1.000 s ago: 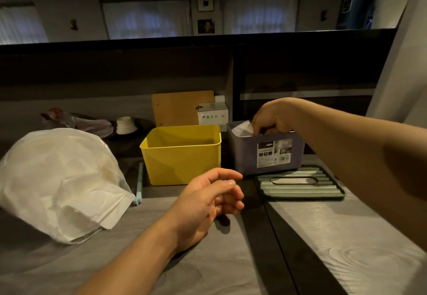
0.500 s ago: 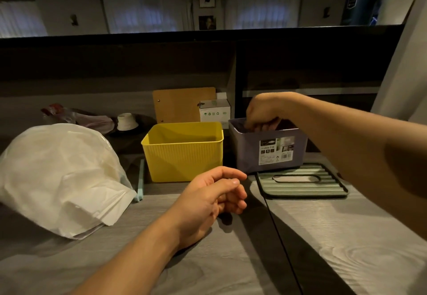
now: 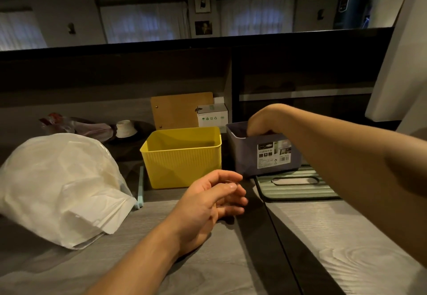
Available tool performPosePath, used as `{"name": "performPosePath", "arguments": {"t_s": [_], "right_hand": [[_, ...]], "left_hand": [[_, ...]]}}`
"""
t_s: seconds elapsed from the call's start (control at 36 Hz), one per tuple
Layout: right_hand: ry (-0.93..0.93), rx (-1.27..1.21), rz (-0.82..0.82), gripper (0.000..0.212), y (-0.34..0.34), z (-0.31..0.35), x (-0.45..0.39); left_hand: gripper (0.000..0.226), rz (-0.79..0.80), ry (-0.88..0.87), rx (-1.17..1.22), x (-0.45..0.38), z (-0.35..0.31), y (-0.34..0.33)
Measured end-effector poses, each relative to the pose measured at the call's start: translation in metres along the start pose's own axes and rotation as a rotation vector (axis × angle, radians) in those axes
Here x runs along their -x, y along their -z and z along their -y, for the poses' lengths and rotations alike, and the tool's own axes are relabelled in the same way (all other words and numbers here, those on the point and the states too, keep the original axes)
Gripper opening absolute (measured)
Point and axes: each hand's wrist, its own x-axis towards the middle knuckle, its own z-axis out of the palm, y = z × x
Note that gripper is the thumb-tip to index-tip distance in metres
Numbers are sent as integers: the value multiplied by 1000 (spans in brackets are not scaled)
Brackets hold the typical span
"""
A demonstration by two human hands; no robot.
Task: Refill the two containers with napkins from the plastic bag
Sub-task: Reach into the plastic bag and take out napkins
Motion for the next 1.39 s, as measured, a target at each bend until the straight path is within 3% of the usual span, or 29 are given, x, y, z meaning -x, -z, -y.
{"name": "performPosePath", "arguments": {"t_s": [0.36, 0.97, 1.17, 1.25, 1.39], "right_hand": [[-21, -249, -58, 6, -3, -6, -13], [-57, -350, 38, 15, 1, -15, -29], [-38, -250, 49, 14, -7, -11, -19], [0, -157, -24, 12, -10, -6, -12], [17, -68, -316, 12, 1, 0, -7]], "left_hand": [[29, -7, -10, 39, -4, 2, 1], [22, 41, 7, -18, -5, 3, 4], [23, 22, 9, 7, -5, 4, 5], [32, 25, 5, 44, -5, 2, 4], [48, 12, -10, 91, -4, -3, 0]]}}
